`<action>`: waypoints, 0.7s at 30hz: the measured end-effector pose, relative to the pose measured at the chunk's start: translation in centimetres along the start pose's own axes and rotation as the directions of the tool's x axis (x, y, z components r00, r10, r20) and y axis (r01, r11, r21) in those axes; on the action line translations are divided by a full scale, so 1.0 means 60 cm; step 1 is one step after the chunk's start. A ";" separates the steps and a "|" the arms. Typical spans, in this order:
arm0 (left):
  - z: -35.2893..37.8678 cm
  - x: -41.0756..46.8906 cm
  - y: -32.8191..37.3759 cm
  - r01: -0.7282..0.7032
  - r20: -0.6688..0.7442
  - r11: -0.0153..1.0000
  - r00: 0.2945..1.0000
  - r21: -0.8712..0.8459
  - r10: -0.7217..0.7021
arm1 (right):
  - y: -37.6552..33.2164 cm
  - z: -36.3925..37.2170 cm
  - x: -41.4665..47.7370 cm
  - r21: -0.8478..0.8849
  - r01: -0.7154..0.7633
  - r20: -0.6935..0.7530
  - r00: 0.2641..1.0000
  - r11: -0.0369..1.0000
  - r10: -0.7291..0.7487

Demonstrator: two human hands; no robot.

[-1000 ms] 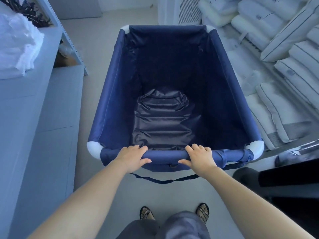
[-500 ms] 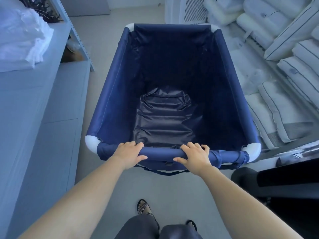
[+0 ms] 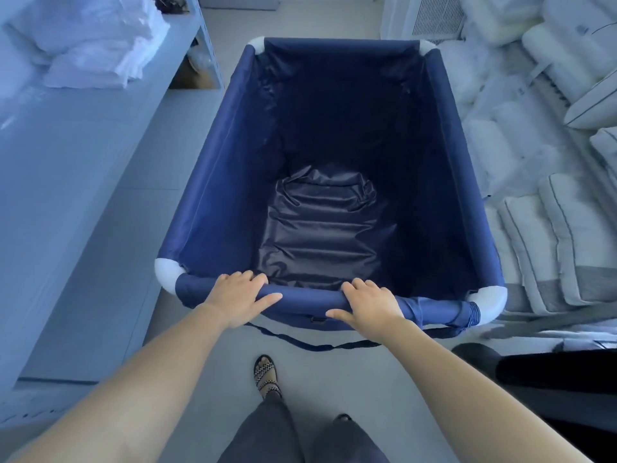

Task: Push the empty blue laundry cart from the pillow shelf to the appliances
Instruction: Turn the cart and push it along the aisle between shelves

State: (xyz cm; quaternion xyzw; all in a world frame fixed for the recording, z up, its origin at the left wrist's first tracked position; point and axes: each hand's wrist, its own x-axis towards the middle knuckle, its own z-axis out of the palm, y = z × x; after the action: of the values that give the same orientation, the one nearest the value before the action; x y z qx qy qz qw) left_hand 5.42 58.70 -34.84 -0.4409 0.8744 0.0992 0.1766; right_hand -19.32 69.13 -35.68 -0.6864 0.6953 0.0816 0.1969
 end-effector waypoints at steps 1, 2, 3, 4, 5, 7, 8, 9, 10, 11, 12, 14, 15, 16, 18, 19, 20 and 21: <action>0.004 -0.006 0.004 0.007 -0.033 1.000 0.999 -0.006 -0.007 | 0.004 0.002 -0.002 -0.007 0.029 -0.001 1.000 1.000 -0.029; 0.009 -0.011 0.008 0.002 -0.074 1.000 0.997 0.003 -0.001 | 0.007 0.004 -0.004 -0.015 0.054 -0.003 0.999 0.998 -0.054; 0.013 -0.015 0.013 -0.009 -0.113 1.000 0.994 0.020 0.011 | 0.011 0.007 -0.005 -0.020 0.073 -0.008 0.997 0.997 -0.073; 0.017 -0.017 0.018 -0.020 -0.143 0.999 0.989 0.030 0.024 | 0.015 0.012 -0.006 -0.023 0.088 -0.017 0.996 0.996 -0.088; 0.020 -0.017 0.024 -0.027 -0.162 0.999 0.986 0.026 0.031 | 0.018 0.017 -0.008 -0.030 0.102 -0.031 0.994 0.994 -0.102; 0.023 -0.012 0.038 -0.031 -0.178 0.999 0.984 -0.017 0.028 | 0.025 0.027 -0.010 -0.050 0.115 -0.076 0.990 0.992 -0.118; 0.024 -0.009 0.044 -0.036 -0.181 0.999 0.983 -0.040 0.029 | 0.028 0.032 -0.011 -0.055 0.112 -0.103 0.988 0.992 -0.118; 0.025 -0.007 0.049 -0.043 -0.186 0.998 0.982 -0.048 0.034 | 0.031 0.035 -0.011 -0.054 0.109 -0.129 0.985 0.993 -0.115; 0.026 -0.005 0.052 -0.048 -0.201 0.998 0.979 -0.041 0.039 | 0.032 0.038 -0.012 -0.051 0.106 -0.149 0.982 0.993 -0.113; 0.028 -0.004 0.054 -0.049 -0.237 0.998 0.971 -0.031 0.041 | 0.033 0.039 -0.011 -0.053 0.106 -0.164 0.980 0.993 -0.113; 0.029 -0.004 0.055 -0.050 -0.284 0.998 0.958 -0.030 0.039 | 0.034 0.040 -0.010 -0.057 0.107 -0.177 0.978 0.993 -0.115; 0.028 -0.003 0.057 -0.054 -0.351 0.998 0.936 -0.045 0.035 | 0.037 0.037 -0.003 -0.050 0.108 -0.192 0.975 0.993 -0.115; 0.027 0.000 0.057 -0.057 -0.366 0.997 0.930 -0.048 0.035 | 0.039 0.034 0.002 -0.045 0.108 -0.194 0.974 0.993 -0.115; 0.026 0.005 0.057 -0.060 -0.372 0.997 0.927 -0.046 0.038 | 0.042 0.031 0.007 -0.043 0.111 -0.196 0.974 0.993 -0.117; 0.023 0.018 0.055 -0.068 -0.372 0.997 0.927 -0.038 0.049 | 0.048 0.025 0.019 -0.044 0.118 -0.201 0.972 0.992 -0.124; 0.021 0.024 0.052 -0.070 -0.367 0.997 0.929 -0.040 0.050 | 0.051 0.022 0.026 -0.042 0.121 -0.206 0.970 0.992 -0.127; 0.018 0.032 0.049 -0.070 -0.366 0.997 0.929 -0.043 0.049 | 0.055 0.020 0.034 -0.036 0.124 -0.215 0.968 0.992 -0.129; 0.016 0.039 0.046 -0.071 -0.370 0.996 0.928 -0.047 0.049 | 0.058 0.017 0.042 -0.029 0.128 -0.226 0.965 0.991 -0.131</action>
State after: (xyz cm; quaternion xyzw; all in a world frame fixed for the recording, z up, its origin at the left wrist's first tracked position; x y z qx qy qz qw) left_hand 2.12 58.91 -36.59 -0.4297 0.9018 0.0462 -0.0069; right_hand -22.53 67.37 -38.09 -0.7365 0.6664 -0.0056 0.1159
